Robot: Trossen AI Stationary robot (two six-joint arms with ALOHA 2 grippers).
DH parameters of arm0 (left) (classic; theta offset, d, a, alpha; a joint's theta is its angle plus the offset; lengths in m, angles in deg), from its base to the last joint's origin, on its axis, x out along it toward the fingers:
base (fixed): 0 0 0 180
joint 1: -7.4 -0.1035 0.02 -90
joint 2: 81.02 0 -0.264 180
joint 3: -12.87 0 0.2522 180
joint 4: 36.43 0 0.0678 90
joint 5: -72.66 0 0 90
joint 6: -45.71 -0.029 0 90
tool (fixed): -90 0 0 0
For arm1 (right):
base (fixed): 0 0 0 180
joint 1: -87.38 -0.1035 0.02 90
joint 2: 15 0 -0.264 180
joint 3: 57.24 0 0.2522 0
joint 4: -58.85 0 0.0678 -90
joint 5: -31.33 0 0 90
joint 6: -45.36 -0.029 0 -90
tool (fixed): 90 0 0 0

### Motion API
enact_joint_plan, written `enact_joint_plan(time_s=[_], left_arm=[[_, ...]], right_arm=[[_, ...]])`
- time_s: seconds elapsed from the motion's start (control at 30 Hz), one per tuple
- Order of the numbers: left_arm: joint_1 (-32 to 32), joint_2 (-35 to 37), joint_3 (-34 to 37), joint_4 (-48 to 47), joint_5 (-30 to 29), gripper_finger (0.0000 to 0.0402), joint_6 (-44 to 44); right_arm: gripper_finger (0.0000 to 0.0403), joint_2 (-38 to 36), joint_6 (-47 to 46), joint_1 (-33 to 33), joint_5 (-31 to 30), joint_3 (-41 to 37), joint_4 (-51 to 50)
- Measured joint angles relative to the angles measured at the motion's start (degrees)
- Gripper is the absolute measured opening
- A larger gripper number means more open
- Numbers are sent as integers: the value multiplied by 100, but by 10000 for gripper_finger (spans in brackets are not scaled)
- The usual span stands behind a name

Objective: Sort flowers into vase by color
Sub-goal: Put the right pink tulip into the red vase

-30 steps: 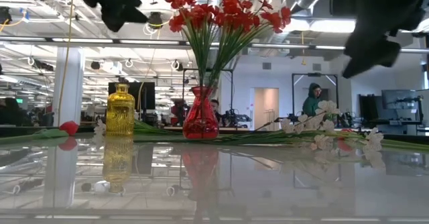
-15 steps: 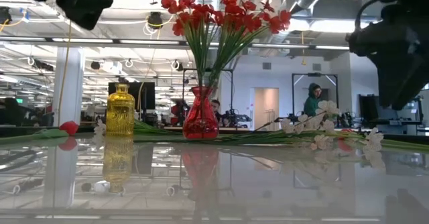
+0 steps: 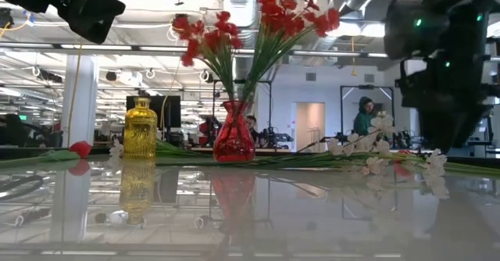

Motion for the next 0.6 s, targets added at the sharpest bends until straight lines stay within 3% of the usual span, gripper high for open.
enact_joint_plan(time_s=[0.3, 0.6], left_arm=[[-1, 0, 0, 112, -45, 190, 53], [-9, 2, -2, 169, -190, 190, -42]], right_arm=[[198, -21, 601, 575, 149, -538, 734], [175, -26, 504, 606, 184, -613, 813]])
